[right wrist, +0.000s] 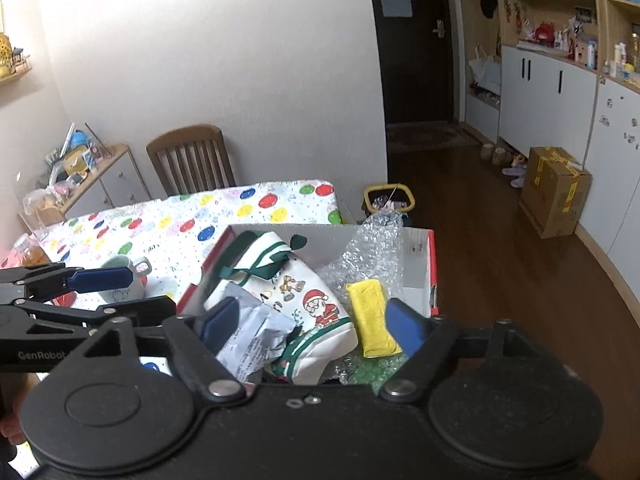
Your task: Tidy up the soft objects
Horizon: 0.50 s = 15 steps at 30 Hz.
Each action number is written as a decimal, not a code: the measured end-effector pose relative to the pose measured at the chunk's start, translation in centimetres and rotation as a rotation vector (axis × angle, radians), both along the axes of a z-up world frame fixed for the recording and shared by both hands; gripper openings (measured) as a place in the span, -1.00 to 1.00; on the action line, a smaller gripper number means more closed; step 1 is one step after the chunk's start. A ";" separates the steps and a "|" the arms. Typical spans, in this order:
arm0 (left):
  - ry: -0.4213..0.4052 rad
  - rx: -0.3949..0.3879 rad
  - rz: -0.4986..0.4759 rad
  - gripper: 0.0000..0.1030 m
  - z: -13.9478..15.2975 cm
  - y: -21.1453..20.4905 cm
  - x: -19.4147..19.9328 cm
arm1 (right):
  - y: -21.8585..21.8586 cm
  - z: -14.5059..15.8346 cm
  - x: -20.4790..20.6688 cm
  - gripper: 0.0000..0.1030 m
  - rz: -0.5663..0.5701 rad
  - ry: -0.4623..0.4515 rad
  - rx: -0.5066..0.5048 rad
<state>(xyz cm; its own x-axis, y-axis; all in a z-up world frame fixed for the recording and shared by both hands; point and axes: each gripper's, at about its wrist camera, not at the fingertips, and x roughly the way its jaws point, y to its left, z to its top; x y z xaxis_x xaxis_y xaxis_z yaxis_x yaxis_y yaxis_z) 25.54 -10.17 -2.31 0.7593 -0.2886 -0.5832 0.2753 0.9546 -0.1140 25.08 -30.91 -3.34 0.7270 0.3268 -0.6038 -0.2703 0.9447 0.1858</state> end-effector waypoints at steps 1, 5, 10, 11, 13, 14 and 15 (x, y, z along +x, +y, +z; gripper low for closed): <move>-0.006 -0.007 -0.004 0.56 0.2 0.2 -0.3 | 0.1 0.1 -0.4 0.64 0.001 -0.008 0.001; -0.022 -0.033 -0.012 0.60 0.9 1.0 -1.4 | 0.4 0.5 -2.0 0.76 -0.002 -0.039 0.003; -0.045 -0.064 -0.015 0.76 1.6 1.8 -2.7 | 0.6 0.9 -3.9 0.86 -0.020 -0.079 0.022; -0.050 -0.065 -0.016 0.76 1.7 2.0 -2.9 | 0.7 1.0 -4.2 0.89 -0.021 -0.089 0.022; -0.052 -0.069 -0.017 0.76 1.9 2.3 -3.4 | 1.0 1.2 -5.1 0.93 -0.023 -0.108 0.018; -0.053 -0.074 -0.018 0.76 1.9 2.4 -3.5 | 1.2 1.4 -5.4 0.95 -0.023 -0.117 0.018; -0.053 -0.077 -0.020 0.76 2.0 2.5 -3.7 | 1.4 1.5 -5.8 0.96 -0.024 -0.125 0.018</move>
